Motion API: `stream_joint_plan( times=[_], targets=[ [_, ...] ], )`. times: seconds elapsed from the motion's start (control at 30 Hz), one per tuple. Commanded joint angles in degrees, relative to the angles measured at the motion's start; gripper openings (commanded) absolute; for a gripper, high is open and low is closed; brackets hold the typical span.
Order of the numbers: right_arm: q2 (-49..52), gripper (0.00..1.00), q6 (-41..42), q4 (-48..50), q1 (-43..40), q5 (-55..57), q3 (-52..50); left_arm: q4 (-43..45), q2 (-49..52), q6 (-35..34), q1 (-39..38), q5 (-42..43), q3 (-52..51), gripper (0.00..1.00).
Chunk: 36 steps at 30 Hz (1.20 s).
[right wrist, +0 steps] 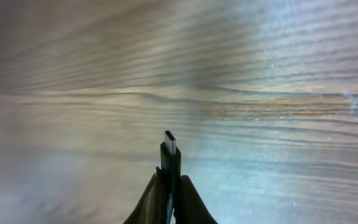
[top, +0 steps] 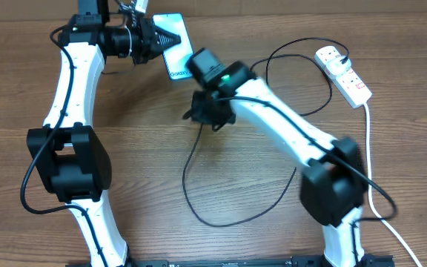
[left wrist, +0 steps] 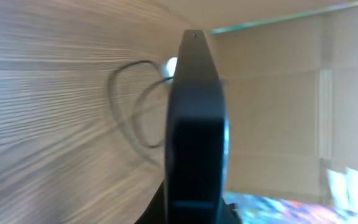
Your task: Plug charger to phone and switch on socket
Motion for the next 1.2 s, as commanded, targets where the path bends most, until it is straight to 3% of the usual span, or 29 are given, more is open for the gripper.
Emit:
stream_joint_plan(
  times=[0.0,0.17,0.47,0.87,0.97,1.17],
  targets=[
    [-5.8,0.04,-8.6,-0.3,-3.8,-13.7,2.1,3.1,-2.4,-8.2,0.6,13.2,1.7,0.04],
    [-7.2,0.04,-25.3,-2.2,-10.5,-40.7,2.1,7.3,-2.4,-14.5,0.6,18.4,1.7,0.04],
    [-7.1,0.04,-41.7,-6.8,-14.1,-66.8,2.0,10.4,-2.4,-17.2,0.5,24.2,1.7,0.04],
    [-7.1,0.04,-41.5,-4.5,-14.1,-67.7,2.0,11.2,-2.4,-17.0,-2.9,27.2,1.6,0.04],
    [-7.0,0.04,-36.2,-4.3,-14.1,-60.1,2.0,12.5,-2.4,-17.0,-3.1,26.7,1.6,0.04],
    [-6.9,0.04,-33.6,-4.2,-13.9,-53.1,2.0,12.8,-2.4,-17.2,0.4,14.0,1.6,0.04]
  ],
)
